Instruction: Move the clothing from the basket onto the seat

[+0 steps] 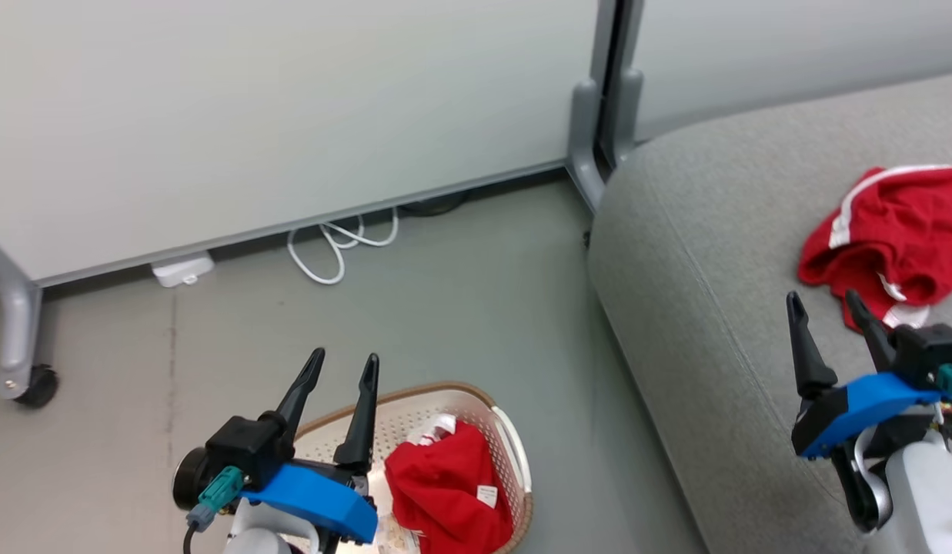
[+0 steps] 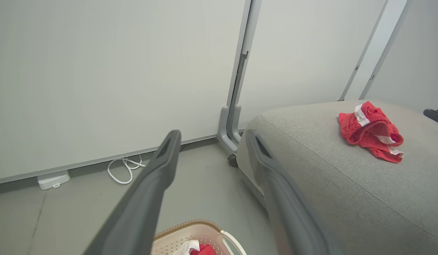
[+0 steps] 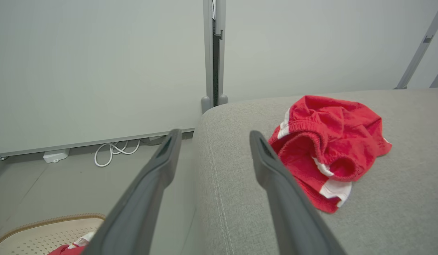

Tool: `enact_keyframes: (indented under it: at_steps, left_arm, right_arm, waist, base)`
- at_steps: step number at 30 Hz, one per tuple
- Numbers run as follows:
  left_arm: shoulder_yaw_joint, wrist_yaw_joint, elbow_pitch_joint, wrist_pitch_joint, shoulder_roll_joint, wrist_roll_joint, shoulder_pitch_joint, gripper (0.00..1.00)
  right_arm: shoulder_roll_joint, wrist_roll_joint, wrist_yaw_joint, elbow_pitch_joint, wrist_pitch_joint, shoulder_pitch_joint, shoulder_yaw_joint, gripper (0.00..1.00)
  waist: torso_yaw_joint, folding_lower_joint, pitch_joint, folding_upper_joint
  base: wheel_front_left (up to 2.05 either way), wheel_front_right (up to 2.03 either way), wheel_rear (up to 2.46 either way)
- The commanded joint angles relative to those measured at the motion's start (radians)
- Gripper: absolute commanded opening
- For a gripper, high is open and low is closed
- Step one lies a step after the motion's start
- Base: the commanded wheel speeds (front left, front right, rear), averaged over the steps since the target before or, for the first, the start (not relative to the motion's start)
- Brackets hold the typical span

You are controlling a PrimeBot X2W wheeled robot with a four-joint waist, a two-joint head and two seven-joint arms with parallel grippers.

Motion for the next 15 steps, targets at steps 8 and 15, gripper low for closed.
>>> enact_keyframes:
  at_steps: [8,15]
  left_arm:
    - [0.045,-0.002,0.052,-0.003,0.004,-0.007,0.017,1.0]
    - [0.098,-0.002,0.08,-0.003,0.013,-0.006,0.005,1.0]
  right_arm:
    - [0.065,-0.058,0.0,-0.207,0.065,0.166,-0.051,1.0]
    - [0.111,-0.078,0.0,-0.332,0.101,0.255,-0.037,1.0]
  waist:
    - [0.11,0.0004,-0.062,-0.0001]
    - [0.158,0.0004,-0.066,-0.0001]
  base:
    - [0.0,0.0,0.0]
    - [0.0,0.0,0.0]
